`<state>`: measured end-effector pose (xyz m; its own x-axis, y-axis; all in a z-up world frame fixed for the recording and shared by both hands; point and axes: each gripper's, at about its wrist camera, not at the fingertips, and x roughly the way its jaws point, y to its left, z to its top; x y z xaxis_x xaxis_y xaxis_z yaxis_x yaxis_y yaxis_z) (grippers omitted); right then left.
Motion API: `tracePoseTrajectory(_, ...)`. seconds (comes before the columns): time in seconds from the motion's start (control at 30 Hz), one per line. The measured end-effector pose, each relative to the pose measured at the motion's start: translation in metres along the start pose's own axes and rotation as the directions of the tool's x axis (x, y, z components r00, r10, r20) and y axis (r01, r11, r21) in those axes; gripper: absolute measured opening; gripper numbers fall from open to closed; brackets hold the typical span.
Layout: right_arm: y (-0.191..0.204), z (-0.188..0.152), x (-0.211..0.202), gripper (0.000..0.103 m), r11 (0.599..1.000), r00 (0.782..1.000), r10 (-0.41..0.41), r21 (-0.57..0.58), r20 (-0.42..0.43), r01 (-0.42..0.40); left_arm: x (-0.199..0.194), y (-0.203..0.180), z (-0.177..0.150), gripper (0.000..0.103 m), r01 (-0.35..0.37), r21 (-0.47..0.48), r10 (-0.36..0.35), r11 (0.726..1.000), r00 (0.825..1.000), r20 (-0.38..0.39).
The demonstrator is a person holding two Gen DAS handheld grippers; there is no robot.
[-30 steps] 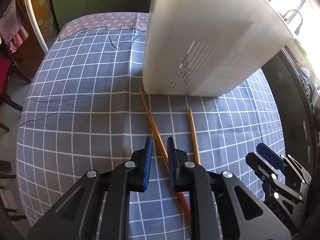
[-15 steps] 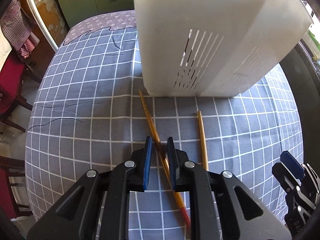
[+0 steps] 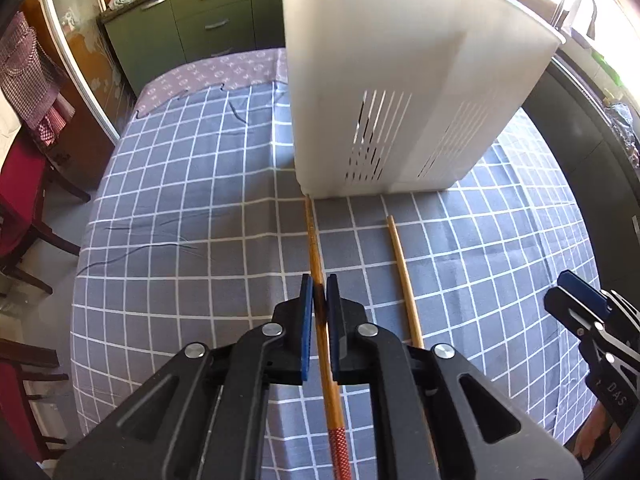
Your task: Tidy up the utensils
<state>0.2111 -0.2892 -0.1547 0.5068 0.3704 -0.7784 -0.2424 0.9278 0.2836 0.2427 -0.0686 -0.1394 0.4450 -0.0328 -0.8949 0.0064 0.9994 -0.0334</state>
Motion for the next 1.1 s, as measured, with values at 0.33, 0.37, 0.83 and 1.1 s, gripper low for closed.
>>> tracePoseTrajectory(0.33, 0.031, 0.002, 0.003, 0.037, 0.998, 1.0, 0.004, -0.055, -0.023, -0.006, -0.072, 0.02, -0.014, 0.0, 0.082, 0.023, -0.085, 0.996, 0.986, 0.143)
tracePoseTrajectory(0.37, 0.035, 0.002, 0.004, 0.037, 0.998, 1.0, 0.004, -0.065, -0.027, -0.006, -0.076, 0.022, -0.016, 0.0, 0.091, 0.025, -0.093, 0.996, 0.984, 0.15)
tracePoseTrajectory(0.83, 0.047, 0.001, -0.008, 0.037, 0.996, 1.0, -0.025, -0.089, -0.018, 0.023, 0.018, 0.022, 0.003, 0.023, 0.037, 0.07, -0.033, 0.997, 0.997, -0.063)
tracePoseTrajectory(1.1, 0.035, 0.003, -0.006, 0.037, 0.997, 0.999, -0.024, -0.067, -0.024, 0.022, 0.037, 0.019, 0.01, 0.022, 0.028, 0.082, -0.021, 0.996, 0.995, -0.093)
